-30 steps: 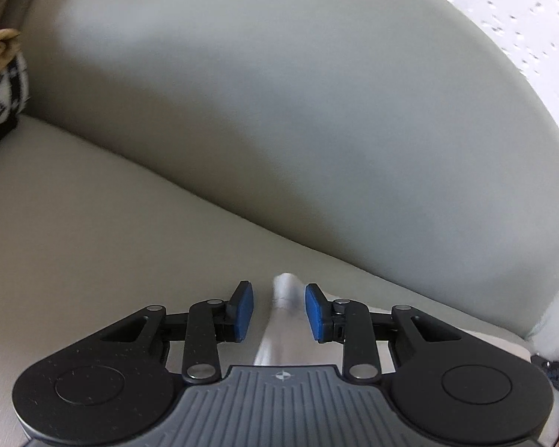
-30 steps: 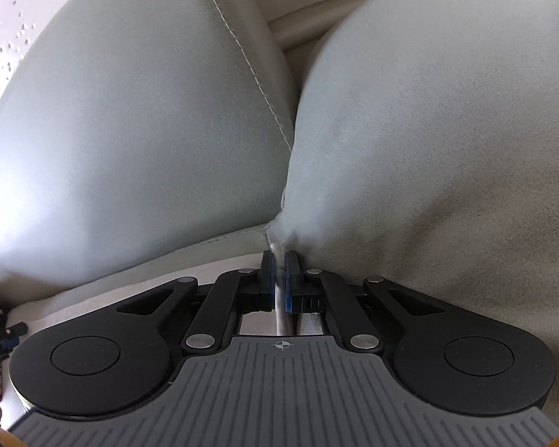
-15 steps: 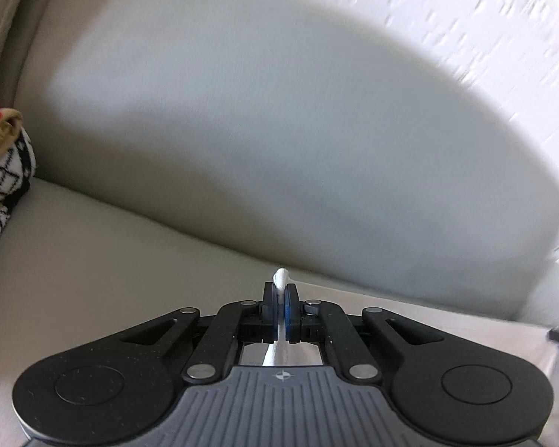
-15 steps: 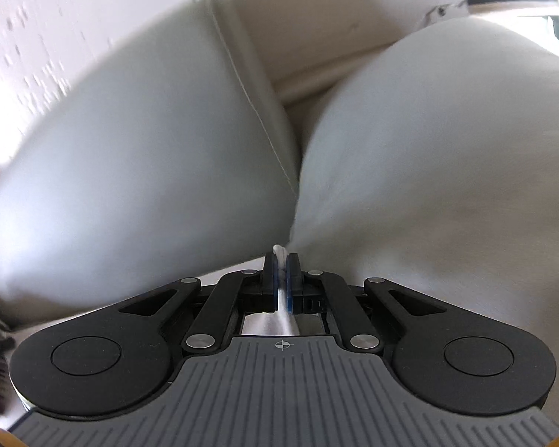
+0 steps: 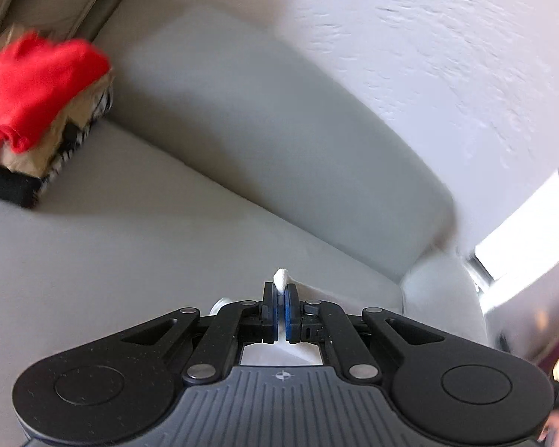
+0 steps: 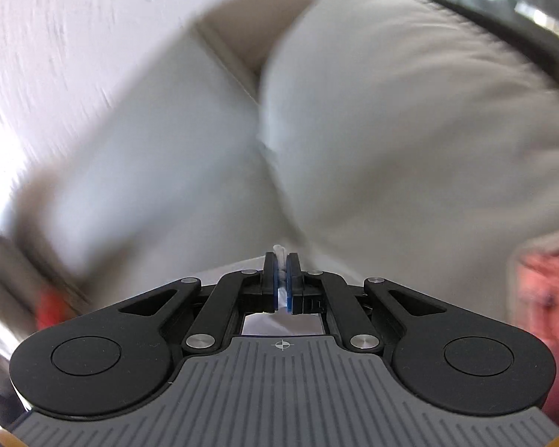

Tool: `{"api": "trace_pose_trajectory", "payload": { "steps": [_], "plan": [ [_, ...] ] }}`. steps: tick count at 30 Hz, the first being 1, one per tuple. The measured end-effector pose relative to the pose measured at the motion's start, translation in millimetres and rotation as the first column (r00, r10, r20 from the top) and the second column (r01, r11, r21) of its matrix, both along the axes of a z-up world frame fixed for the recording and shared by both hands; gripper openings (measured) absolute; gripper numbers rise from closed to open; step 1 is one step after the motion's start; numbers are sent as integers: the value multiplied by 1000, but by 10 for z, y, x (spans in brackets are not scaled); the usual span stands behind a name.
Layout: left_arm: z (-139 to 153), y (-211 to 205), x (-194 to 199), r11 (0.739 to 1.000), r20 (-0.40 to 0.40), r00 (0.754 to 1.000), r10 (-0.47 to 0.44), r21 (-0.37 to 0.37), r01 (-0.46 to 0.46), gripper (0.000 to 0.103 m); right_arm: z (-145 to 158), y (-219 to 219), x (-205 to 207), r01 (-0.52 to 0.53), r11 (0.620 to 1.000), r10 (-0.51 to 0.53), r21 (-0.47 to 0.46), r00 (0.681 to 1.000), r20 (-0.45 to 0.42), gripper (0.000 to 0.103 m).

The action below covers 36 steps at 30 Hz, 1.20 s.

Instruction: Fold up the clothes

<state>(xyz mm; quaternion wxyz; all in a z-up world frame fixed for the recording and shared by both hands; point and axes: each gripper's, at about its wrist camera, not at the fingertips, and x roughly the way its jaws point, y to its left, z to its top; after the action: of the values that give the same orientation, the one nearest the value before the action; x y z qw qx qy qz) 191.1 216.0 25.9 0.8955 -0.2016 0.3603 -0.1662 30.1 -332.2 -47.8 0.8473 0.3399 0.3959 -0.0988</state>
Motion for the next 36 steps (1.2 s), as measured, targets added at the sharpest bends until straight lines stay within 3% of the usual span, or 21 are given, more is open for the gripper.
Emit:
{"api": "trace_pose_trajectory", "payload": {
  "steps": [1,2,3,5,7,10,15,18,20,24,26,27,29,30,32,36],
  "plan": [
    [-81,-73,-147,984,-4,1000,-29,174,30,3,-85,44,-138,-17,999,16,-31,999,-44,3],
    [-168,-203,-298,953,-29,998,-57,295,63,3,-170,82,-262,-25,999,23,-27,997,-76,3],
    [-254,-333,-449,907,-58,995,-82,410,98,3,-229,136,-396,-20,999,17,-38,996,-88,3],
    [-353,-462,-733,885,-83,994,-70,455,100,3,-247,231,-569,-8,997,3,-73,998,-70,3],
    [-255,-601,-992,899,-109,994,0,436,48,3,-267,268,-734,17,998,-20,-68,999,-48,3],
    [-275,-573,-914,907,-107,991,83,420,-31,3,-200,276,-822,49,998,-50,-44,999,-11,3],
    [-242,-388,-1112,907,-60,986,158,403,-121,3,-101,259,-963,23,998,-22,-65,1000,20,3],
    [-428,-477,-1287,854,-41,987,158,508,-116,3,-214,367,-1053,-12,995,10,-97,1000,-20,3],
    [-549,-553,-1360,842,-80,985,150,533,-85,3,-321,391,-1083,-1,994,-3,-106,999,-44,3],
    [-690,-694,-1479,796,-71,986,150,600,-78,4,-387,467,-1099,-17,991,7,-135,997,-71,3],
    [-732,-678,-1493,788,-88,982,165,610,-78,6,-405,511,-1099,-31,988,18,-154,996,-84,4],
    [-713,-648,-1520,788,-96,979,182,609,-87,12,-405,519,-1093,-38,987,24,-155,996,-90,6],
    [-674,-586,-1575,787,-112,970,216,608,-105,25,-349,551,-1104,-40,985,23,-165,994,-103,25],
    [-655,-555,-1602,786,-120,965,233,608,-114,31,-272,594,-1166,-36,982,18,-187,995,-96,27],
    [-449,-434,-1786,832,-79,963,259,524,-181,38,-107,696,-1310,-43,976,36,-215,999,-34,41],
    [-203,-496,-2009,903,-7,990,141,411,-126,43,32,923,-1409,-118,981,123,-152,992,25,47]
  ]
}}
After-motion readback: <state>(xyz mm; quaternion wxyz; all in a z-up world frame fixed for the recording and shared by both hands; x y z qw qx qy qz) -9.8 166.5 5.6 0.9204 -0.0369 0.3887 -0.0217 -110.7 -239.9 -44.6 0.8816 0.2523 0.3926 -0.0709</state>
